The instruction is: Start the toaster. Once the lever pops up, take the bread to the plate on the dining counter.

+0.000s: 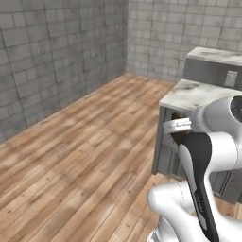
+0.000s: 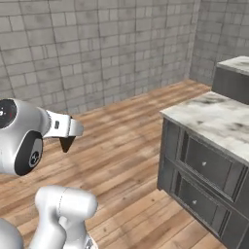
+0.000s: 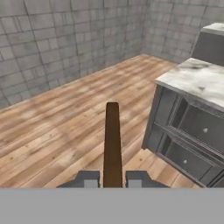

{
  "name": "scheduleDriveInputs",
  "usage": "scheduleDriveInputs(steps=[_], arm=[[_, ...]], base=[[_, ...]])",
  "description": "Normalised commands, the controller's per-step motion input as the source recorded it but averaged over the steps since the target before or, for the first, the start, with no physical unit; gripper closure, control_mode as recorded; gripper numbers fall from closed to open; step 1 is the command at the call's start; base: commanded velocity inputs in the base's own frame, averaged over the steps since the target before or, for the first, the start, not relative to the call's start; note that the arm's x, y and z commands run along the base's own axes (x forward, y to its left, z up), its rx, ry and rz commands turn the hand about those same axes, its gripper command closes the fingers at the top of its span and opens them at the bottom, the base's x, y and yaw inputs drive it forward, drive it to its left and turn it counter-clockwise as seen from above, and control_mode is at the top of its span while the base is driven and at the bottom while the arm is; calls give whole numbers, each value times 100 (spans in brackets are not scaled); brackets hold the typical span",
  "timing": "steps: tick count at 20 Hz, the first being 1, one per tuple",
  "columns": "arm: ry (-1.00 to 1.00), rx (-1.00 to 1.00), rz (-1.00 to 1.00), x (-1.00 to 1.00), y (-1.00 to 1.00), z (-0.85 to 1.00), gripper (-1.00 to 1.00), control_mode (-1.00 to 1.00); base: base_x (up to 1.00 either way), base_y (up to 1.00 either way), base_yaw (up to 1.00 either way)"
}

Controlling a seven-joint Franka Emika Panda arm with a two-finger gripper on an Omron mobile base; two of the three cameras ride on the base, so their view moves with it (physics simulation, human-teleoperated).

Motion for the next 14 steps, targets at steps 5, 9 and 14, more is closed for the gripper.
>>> scheduleDriveInputs(steps=[5,9,14], arm=[[0,0,0,0,0,0,100,100],[0,0,0,0,0,0,100,100],[0,0,0,0,0,0,100,100]], base=[[100,95,-56],[100,91,-60],[100,90,-61]])
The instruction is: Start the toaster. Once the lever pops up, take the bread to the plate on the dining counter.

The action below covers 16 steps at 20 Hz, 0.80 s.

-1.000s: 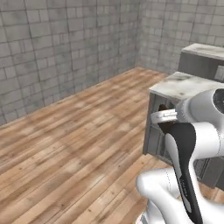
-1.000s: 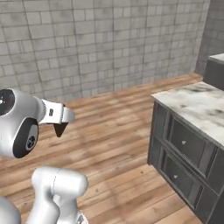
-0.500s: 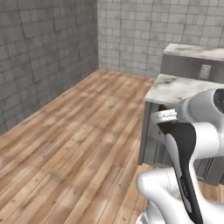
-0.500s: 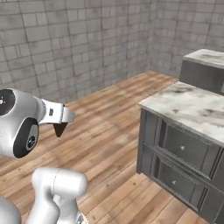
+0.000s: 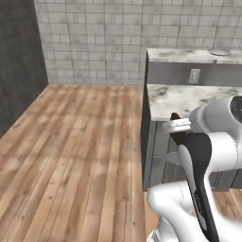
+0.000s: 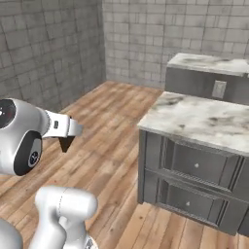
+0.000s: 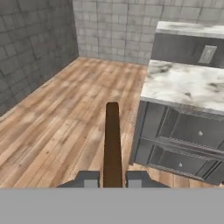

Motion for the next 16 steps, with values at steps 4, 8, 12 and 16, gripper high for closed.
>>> scheduleDriveInputs(steps=[4,8,12,16], arm=[[0,0,0,0,0,0,100,100],[0,0,0,0,0,0,100,100],[0,0,0,0,0,0,100,100],[0,0,0,0,0,0,100,100]], base=[[100,91,-60],[100,96,-59],[100,96,-59],[100,97,-58]])
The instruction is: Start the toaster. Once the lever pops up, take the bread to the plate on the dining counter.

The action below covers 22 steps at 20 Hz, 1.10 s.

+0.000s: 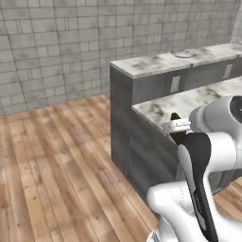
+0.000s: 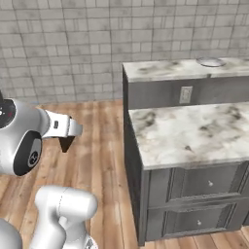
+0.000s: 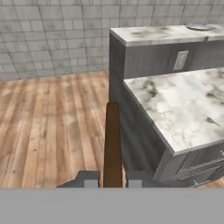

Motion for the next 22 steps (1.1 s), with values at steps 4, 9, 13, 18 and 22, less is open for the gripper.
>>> scheduleDriveInputs(steps=[4,9,13,18,22], arm=[[0,0,0,0,0,0,100,100],[0,0,0,0,0,0,100,100],[0,0,0,0,0,0,100,100],[0,0,0,0,0,0,100,100],[0,0,0,0,0,0,100,100]], base=[[100,99,-57],[79,100,-55],[32,100,-51],[3,100,-41],[0,100,-39]])
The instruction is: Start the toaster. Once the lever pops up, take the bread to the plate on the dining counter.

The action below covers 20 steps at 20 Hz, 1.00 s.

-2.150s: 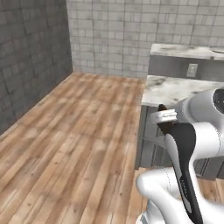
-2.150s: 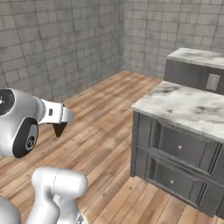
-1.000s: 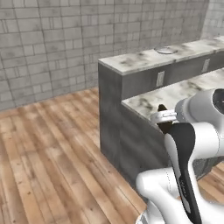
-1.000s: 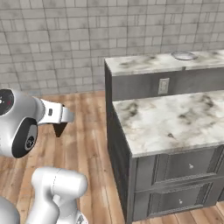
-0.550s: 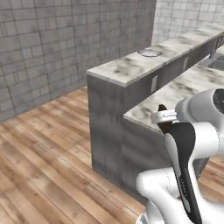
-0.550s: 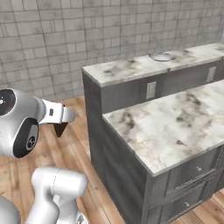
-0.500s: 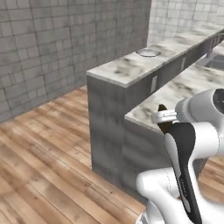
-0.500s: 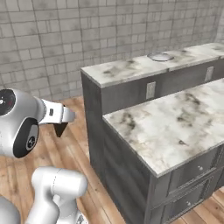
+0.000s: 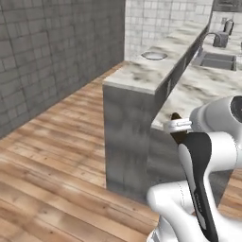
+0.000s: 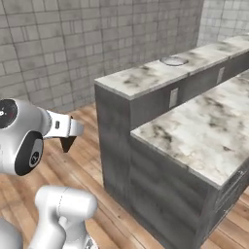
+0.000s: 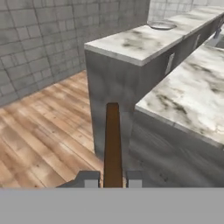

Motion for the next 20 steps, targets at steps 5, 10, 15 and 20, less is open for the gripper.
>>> scheduleDriveInputs(steps=[5,10,15,20], arm=[[0,0,0,0,0,0,100,100],[0,0,0,0,0,0,100,100],[0,0,0,0,0,0,100,100],[0,0,0,0,0,0,100,100]], base=[[15,100,-36],[31,100,-35],[26,100,-34],[22,100,-33]])
